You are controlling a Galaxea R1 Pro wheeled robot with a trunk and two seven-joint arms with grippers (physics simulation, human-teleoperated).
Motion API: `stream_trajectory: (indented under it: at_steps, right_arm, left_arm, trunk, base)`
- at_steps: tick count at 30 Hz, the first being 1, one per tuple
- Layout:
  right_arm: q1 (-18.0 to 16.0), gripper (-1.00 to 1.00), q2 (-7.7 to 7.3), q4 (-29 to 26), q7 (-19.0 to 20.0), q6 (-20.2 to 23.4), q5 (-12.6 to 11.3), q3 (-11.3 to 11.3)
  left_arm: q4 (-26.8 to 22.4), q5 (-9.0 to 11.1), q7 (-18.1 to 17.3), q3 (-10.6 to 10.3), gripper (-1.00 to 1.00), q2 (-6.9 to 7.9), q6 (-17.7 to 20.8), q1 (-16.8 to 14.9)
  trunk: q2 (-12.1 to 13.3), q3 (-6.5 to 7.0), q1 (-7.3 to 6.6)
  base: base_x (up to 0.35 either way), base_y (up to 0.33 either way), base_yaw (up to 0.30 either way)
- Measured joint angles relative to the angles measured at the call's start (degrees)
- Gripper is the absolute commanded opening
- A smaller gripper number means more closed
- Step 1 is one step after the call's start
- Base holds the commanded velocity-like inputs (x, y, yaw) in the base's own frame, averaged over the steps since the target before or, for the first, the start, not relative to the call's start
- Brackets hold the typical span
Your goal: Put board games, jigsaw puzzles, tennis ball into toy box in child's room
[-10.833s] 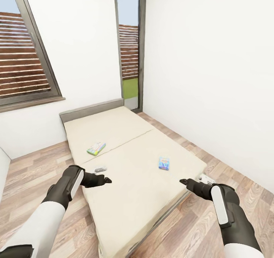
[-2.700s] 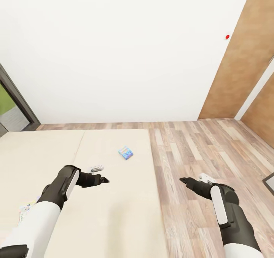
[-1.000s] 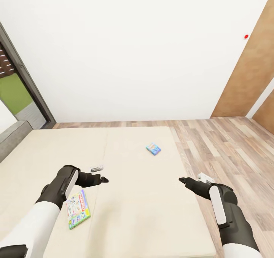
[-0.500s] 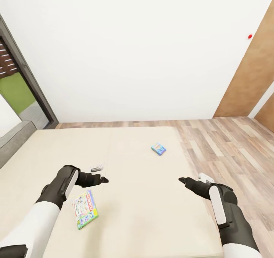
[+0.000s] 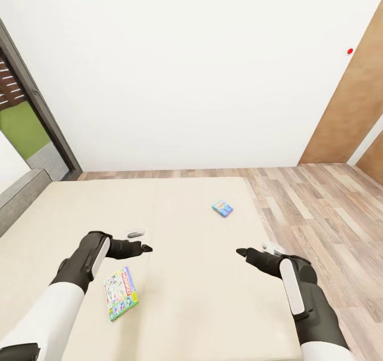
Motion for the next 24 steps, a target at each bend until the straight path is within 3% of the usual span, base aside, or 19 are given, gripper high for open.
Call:
stream_trajectory:
  at_steps: [7,24]
  right_arm:
    - [0.0,1.0,2.03,-0.26,-0.08,1.92,-0.08,0.23]
    - [0.01,1.0,2.06,-0.51,-0.14,1.95,-0.11,0.28]
  left_arm:
    - [-2.24,-0.09,1.58,0.0,1.0,-0.09,0.06,0.14]
    - [-2.57,-0.39,3.06,0.84,1.0,0.12,-0.16,0.16]
  trunk:
    - [0.0,0.0,0.0]
    - [0.0,0.0,0.0]
  base:
    - [0.0,0.0,0.0]
    - [0.0,0.0,0.0]
